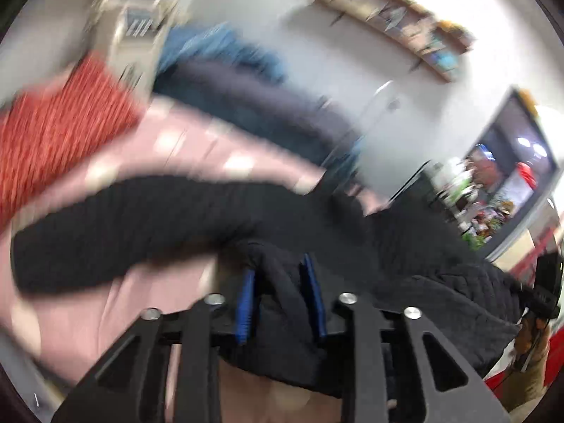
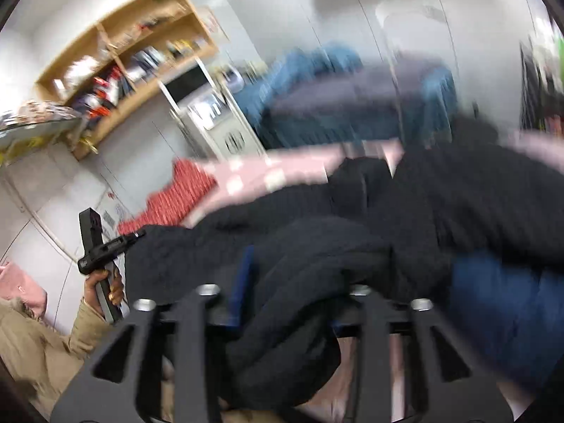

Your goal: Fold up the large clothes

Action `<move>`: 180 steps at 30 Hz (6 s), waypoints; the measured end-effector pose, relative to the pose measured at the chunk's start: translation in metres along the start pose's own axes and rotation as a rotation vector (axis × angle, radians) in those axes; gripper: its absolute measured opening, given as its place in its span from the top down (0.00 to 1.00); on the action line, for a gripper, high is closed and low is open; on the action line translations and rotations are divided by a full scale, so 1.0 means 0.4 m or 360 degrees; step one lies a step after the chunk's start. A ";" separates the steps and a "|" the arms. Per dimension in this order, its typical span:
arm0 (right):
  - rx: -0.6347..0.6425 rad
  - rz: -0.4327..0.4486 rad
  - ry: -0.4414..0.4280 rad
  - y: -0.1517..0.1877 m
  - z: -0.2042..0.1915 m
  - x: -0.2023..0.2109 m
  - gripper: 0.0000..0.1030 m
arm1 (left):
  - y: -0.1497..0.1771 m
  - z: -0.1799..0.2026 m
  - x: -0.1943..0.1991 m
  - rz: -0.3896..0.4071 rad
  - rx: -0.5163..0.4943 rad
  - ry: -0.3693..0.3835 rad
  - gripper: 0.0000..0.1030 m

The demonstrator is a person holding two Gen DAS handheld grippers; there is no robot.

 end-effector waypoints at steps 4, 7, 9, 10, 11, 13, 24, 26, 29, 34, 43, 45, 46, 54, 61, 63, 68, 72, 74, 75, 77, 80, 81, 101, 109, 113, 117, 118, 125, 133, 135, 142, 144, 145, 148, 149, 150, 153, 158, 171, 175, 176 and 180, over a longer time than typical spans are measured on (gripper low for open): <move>-0.0274 -0.0139 0.0059 0.102 0.112 -0.026 0.54 | 0.096 -0.137 -0.002 -0.0087 0.0193 -0.0298 0.37; -0.0450 -0.0263 -0.0052 0.137 0.137 -0.033 0.54 | 0.094 -0.194 0.037 -0.0016 0.0357 -0.0333 0.33; -0.0406 -0.0280 -0.0082 0.145 0.120 -0.023 0.53 | 0.082 -0.171 0.063 0.0029 0.0305 -0.0302 0.29; -0.0355 -0.0296 -0.0118 0.148 0.101 -0.019 0.51 | 0.073 -0.147 0.068 0.0044 0.0241 -0.0284 0.25; -0.0307 -0.0324 -0.0146 0.154 0.087 -0.015 0.42 | 0.057 -0.113 0.063 0.0054 0.0173 -0.0264 0.23; -0.0146 -0.0397 -0.0059 0.167 0.053 -0.014 0.36 | 0.048 -0.042 0.040 0.0055 0.0017 -0.0199 0.15; -0.0319 -0.0145 0.0330 0.249 0.222 0.167 0.36 | 0.196 0.248 -0.185 -0.0301 -0.0592 -0.0031 0.10; -0.0330 -0.0114 0.0458 0.267 0.268 0.169 0.36 | 0.201 0.253 -0.211 -0.0337 -0.0583 -0.0002 0.10; -0.0360 -0.0150 0.0494 0.311 0.324 0.114 0.36 | 0.203 0.271 -0.213 -0.0335 -0.0559 0.0014 0.10; -0.0469 -0.0221 0.0259 0.367 0.341 -0.028 0.36 | 0.210 0.263 -0.201 -0.0338 -0.0559 -0.0038 0.10; -0.0215 -0.0380 0.0482 0.393 0.294 -0.174 0.63 | 0.290 0.189 -0.277 -0.0508 -0.0530 -0.0220 0.09; -0.0258 -0.0367 0.0494 0.392 0.299 -0.157 0.63 | 0.326 0.170 -0.319 -0.0589 -0.0557 -0.0309 0.09; -0.0295 -0.0359 0.0486 0.388 0.298 -0.142 0.63 | 0.342 0.165 -0.334 -0.0601 -0.0582 -0.0340 0.09; -0.0269 0.0064 0.0673 0.264 0.258 0.045 0.48 | 0.328 0.189 -0.335 -0.0520 -0.0567 -0.0289 0.06; -0.0611 0.0548 0.0841 0.126 0.410 0.229 0.42 | 0.267 0.224 -0.306 -0.0418 -0.0459 -0.0167 0.06; -0.0775 0.0681 0.0847 0.110 0.473 0.268 0.42 | 0.268 0.230 -0.303 -0.0411 -0.0469 -0.0170 0.06; -0.1135 0.0888 0.0858 0.096 0.627 0.343 0.42 | 0.288 0.228 -0.305 -0.0429 -0.0545 -0.0253 0.06; -0.1216 0.0959 0.0847 0.082 0.716 0.361 0.42 | 0.294 0.228 -0.309 -0.0432 -0.0577 -0.0252 0.06; -0.1246 0.1017 0.0801 0.072 0.749 0.361 0.42 | 0.292 0.233 -0.310 -0.0428 -0.0576 -0.0244 0.06; -0.1252 0.1030 0.0801 0.066 0.756 0.343 0.42 | 0.291 0.234 -0.309 -0.0424 -0.0576 -0.0240 0.06; -0.1260 0.1051 0.0803 0.067 0.776 0.341 0.46 | 0.291 0.233 -0.310 -0.0421 -0.0575 -0.0239 0.06; -0.1263 0.1047 0.0807 0.069 0.787 0.343 0.62 | 0.292 0.227 -0.309 -0.0414 -0.0571 -0.0250 0.06; -0.1253 0.1050 0.0799 0.068 0.792 0.350 0.68 | 0.292 0.221 -0.307 -0.0411 -0.0563 -0.0254 0.06; -0.0022 0.0893 0.0553 -0.333 0.135 0.177 0.91 | 0.188 0.064 -0.213 -0.0178 -0.0370 -0.0416 0.06; 0.0271 0.0597 0.0248 -0.412 -0.164 -0.183 0.92 | 0.120 -0.036 -0.123 -0.0025 -0.0269 -0.0560 0.06; 0.0363 0.0445 0.0223 -0.402 -0.251 -0.376 0.92 | 0.101 -0.087 -0.098 0.0014 -0.0185 -0.0609 0.06; 0.0399 0.0261 0.0258 -0.347 -0.286 -0.563 0.92 | 0.105 -0.122 -0.093 0.0005 -0.0114 -0.0607 0.06; 0.0409 0.0225 0.0278 -0.327 -0.288 -0.597 0.92 | 0.109 -0.127 -0.094 -0.0004 -0.0116 -0.0611 0.06; 0.0558 -0.0025 0.0500 -0.199 -0.282 -0.824 0.92 | 0.130 -0.150 -0.116 -0.0049 -0.0099 -0.0625 0.06; 0.0663 -0.0404 0.0703 -0.104 -0.229 -0.943 0.81 | 0.139 -0.166 -0.130 -0.0090 -0.0058 -0.0622 0.06; 0.0736 -0.0441 0.0748 -0.087 -0.235 -0.938 0.61 | 0.142 -0.165 -0.136 -0.0102 -0.0052 -0.0623 0.06; 0.0975 -0.0269 0.0824 -0.048 -0.292 -0.808 0.15 | 0.144 -0.147 -0.153 -0.0128 -0.0041 -0.0584 0.06; 0.0950 -0.0211 0.0756 -0.051 -0.293 -0.752 0.15 | 0.144 -0.139 -0.155 -0.0128 -0.0051 -0.0579 0.06; 0.0940 -0.0188 0.0757 -0.058 -0.292 -0.734 0.15 | 0.143 -0.136 -0.155 -0.0126 -0.0050 -0.0573 0.06; 0.0885 -0.0049 0.0870 -0.099 -0.253 -0.655 0.15 | 0.138 -0.130 -0.154 -0.0119 -0.0028 -0.0555 0.06; 0.0879 -0.0027 0.0920 -0.111 -0.238 -0.645 0.15 | 0.137 -0.128 -0.154 -0.0116 -0.0018 -0.0549 0.06; 0.0875 -0.0008 0.1018 -0.126 -0.209 -0.632 0.15 | 0.136 -0.126 -0.152 -0.0114 -0.0009 -0.0542 0.06; 0.0845 -0.0051 0.1322 -0.151 -0.097 -0.622 0.15 | 0.130 -0.120 -0.151 -0.0114 0.0013 -0.0530 0.06; 0.0931 -0.0223 0.1505 -0.110 0.037 -0.679 0.12 | 0.128 -0.112 -0.141 -0.0099 0.0055 -0.0507 0.06; 0.0662 0.0000 0.1086 -0.082 -0.056 -0.500 0.12 | 0.033 -0.178 -0.029 0.0139 0.0316 -0.0457 0.06; 0.0488 0.0026 0.0863 -0.033 -0.057 -0.402 0.12 | 0.010 -0.228 -0.006 0.0256 0.0472 -0.0390 0.06; 0.0448 0.0015 0.0840 -0.021 -0.053 -0.388 0.12 | 0.012 -0.242 -0.007 0.0258 0.0503 -0.0389 0.06; 0.0307 -0.0039 0.0774 0.028 -0.021 -0.363 0.12 | 0.027 -0.286 -0.013 0.0267 0.0616 -0.0373 0.06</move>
Point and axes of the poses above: each gripper's, at about its wrist camera, not at the fingertips, and x roughly against the way its jaws point, z to its right, y to its underside, the point moved 2 cm from there along -x, roughly the way its jaws point, and after that the axes turned 2 degrees about z, right-handed, at the moved point
